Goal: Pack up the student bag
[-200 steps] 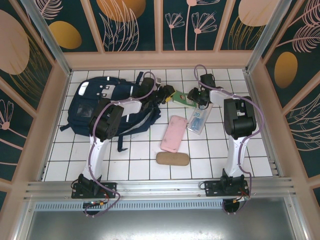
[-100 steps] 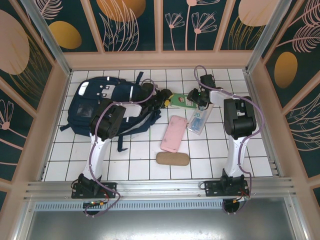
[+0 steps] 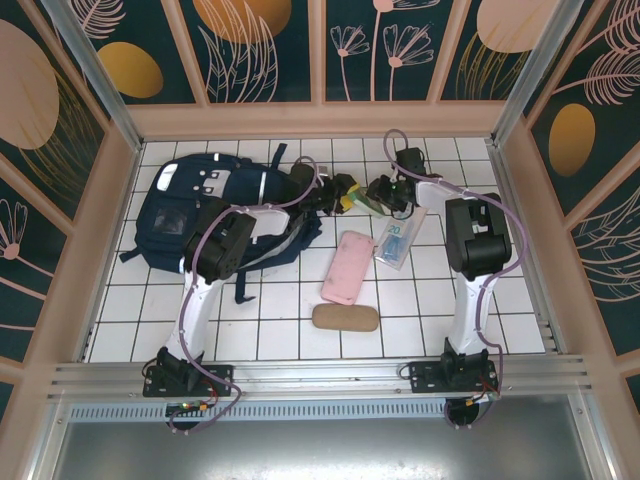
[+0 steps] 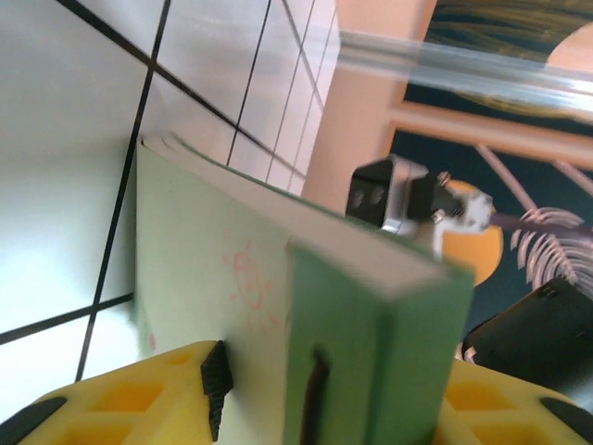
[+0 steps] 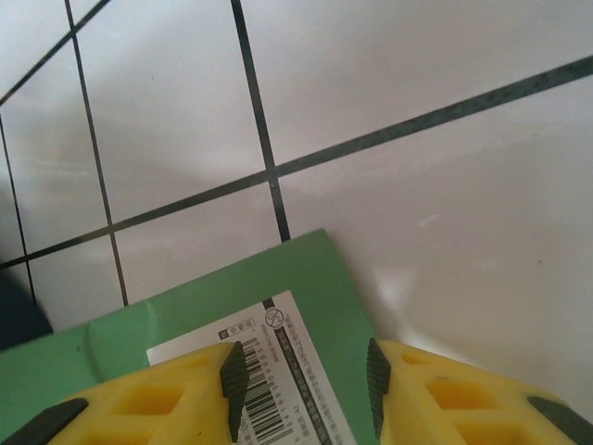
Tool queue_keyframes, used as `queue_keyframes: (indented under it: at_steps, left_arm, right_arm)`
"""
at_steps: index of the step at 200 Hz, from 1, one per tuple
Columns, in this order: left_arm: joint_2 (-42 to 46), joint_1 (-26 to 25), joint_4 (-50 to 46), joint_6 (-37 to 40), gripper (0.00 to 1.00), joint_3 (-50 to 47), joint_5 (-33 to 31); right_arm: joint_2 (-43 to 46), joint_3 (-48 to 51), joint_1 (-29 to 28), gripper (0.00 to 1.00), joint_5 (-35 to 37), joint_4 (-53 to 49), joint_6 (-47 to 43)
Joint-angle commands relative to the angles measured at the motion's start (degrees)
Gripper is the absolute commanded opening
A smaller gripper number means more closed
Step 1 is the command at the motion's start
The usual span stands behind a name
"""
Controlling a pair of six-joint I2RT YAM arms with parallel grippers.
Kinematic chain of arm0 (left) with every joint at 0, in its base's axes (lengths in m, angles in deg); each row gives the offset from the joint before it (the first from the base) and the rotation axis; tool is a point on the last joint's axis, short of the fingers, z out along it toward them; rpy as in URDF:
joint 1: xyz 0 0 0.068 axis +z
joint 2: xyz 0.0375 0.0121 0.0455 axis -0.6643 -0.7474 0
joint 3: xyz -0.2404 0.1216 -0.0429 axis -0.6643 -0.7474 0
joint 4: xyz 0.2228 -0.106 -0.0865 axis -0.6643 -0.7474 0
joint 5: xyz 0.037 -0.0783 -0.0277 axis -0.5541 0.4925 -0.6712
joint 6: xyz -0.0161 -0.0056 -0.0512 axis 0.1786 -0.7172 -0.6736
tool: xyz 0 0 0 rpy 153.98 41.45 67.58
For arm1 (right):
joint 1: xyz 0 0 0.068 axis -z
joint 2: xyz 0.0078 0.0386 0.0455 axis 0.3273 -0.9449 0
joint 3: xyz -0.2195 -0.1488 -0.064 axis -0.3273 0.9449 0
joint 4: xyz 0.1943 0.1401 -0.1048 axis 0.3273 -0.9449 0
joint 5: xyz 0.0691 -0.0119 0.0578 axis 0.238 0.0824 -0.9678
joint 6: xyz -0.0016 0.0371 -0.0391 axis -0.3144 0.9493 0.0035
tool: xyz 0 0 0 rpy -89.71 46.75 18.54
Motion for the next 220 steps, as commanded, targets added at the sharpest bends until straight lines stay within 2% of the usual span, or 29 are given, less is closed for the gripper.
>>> queue_keyframes:
  at_steps: [1, 28, 71, 94, 121, 139, 149, 167, 220]
  left_arm:
    - [0.9, -1.2, -11.4, 10.4, 0.47, 4.9, 2.2]
    - [1.6, -1.0, -22.5, 19.1, 0.46, 7.4, -0.6]
    - [3.2, 0.3, -27.5, 22.7, 0.47, 6.6, -3.1]
    - [4.4, 0.8, -28.4, 23.9, 0.35, 6.4, -3.8]
    - [5.8, 1.0, -29.2, 25.2, 0.09, 6.5, -3.7]
    - [7.0, 1.3, -29.3, 26.2, 0.0, 6.5, -2.6]
    - [8.0, 1.6, -29.0, 27.0, 0.0, 6.4, -1.6]
    - [10.1, 2.2, -28.0, 28.0, 0.0, 5.9, 0.8]
    - [15.0, 4.2, -22.0, 28.4, 0.0, 3.2, 9.9]
  right_arm:
    - [1.6, 0.3, -2.1, 0.43, -5.6, -1.5, 0.0]
    - [1.8, 0.2, -2.1, 0.43, -5.2, -1.8, -0.3]
    - [2.4, 0.7, -1.7, 0.43, -4.7, -1.9, -0.5]
    - [2.7, 0.8, -1.8, 0.43, -4.5, -2.0, -0.4]
    - [3.8, 0.8, -1.4, 0.44, -4.0, -2.3, -0.5]
    - [5.7, 1.2, -0.7, 0.46, -4.1, -2.4, -0.6]
    - [6.9, 1.7, -0.3, 0.48, -4.5, -2.3, -0.6]
    - [9.5, 3.4, 0.9, 0.52, -7.3, -1.1, -0.3]
    - [15.9, 11.7, 4.5, 0.66, -25.3, 11.8, 5.5]
